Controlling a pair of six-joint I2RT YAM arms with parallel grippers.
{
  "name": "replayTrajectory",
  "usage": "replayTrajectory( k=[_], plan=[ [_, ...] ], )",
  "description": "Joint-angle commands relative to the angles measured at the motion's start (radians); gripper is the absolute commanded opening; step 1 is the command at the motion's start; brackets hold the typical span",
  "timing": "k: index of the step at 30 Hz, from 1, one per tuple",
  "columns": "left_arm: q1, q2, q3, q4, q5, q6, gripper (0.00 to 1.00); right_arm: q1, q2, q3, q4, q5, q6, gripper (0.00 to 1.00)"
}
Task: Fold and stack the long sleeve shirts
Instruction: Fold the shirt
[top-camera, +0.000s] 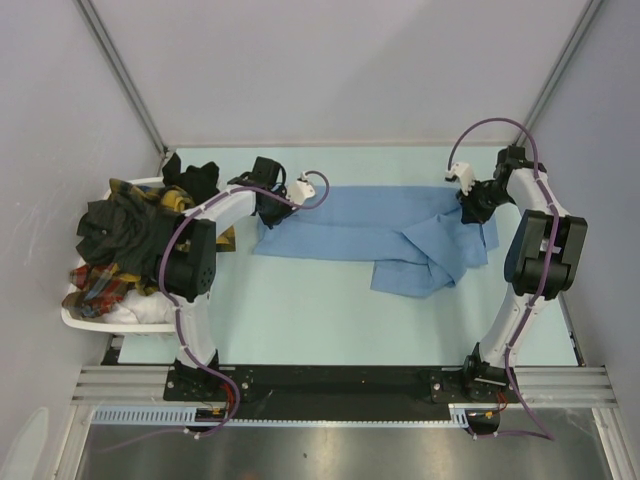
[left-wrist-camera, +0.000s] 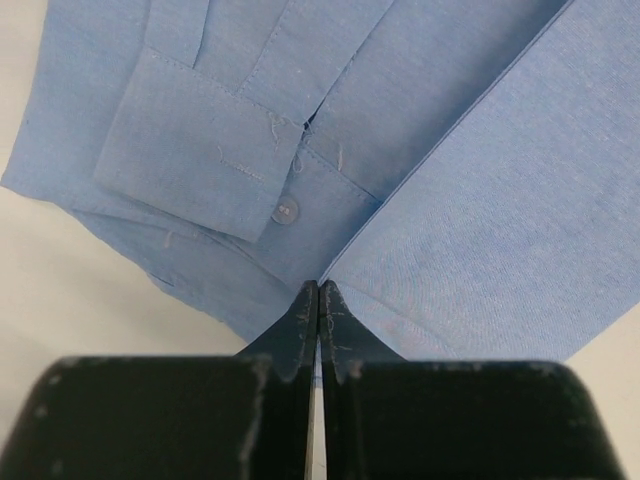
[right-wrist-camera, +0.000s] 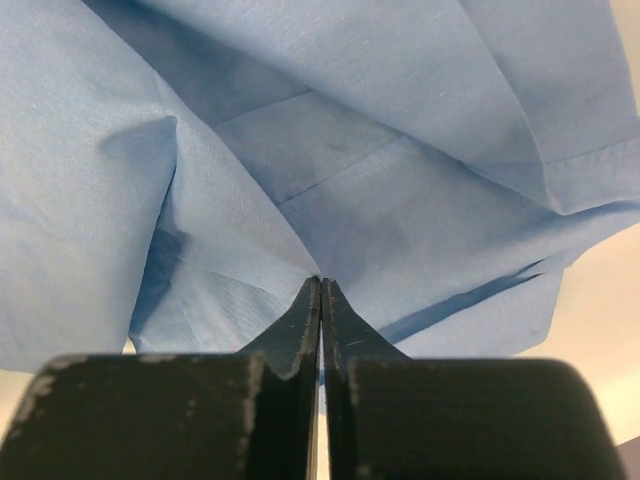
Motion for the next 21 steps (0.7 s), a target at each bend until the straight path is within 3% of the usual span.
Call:
replayTrajectory(
  k=[1, 6, 8, 14, 19, 21],
  plan=[
    [0.007, 0.009, 0.007, 0.026, -0.047, -0.044, 0.06, 0.000, 0.010, 0.030, 0.044, 0.013, 0.045, 0.10],
    [0.015, -0.041, 0.009, 0.014, -0.031, -0.086, 0.33, -0.062, 0.006, 0.092, -0.034, 0.015, 0.097, 0.39],
    [0.021, -0.104, 0.003, -0.009, 0.014, -0.104, 0.39, -0.111, -0.011, 0.109, -0.112, -0.016, 0.113, 0.46],
    [-0.022, -0.268, -0.068, -0.083, 0.247, -0.098, 0.51, -0.176, -0.149, 0.034, -0.273, -0.161, 0.137, 0.50],
    [-0.159, -0.357, -0.224, -0.066, 0.340, -0.078, 0.54, -0.072, -0.350, -0.241, -0.193, -0.157, 0.111, 0.60],
    [-0.260, -0.370, -0.281, -0.003, 0.342, -0.077, 0.62, -0.043, -0.414, -0.373, -0.148, -0.125, 0.146, 0.61]
  ],
)
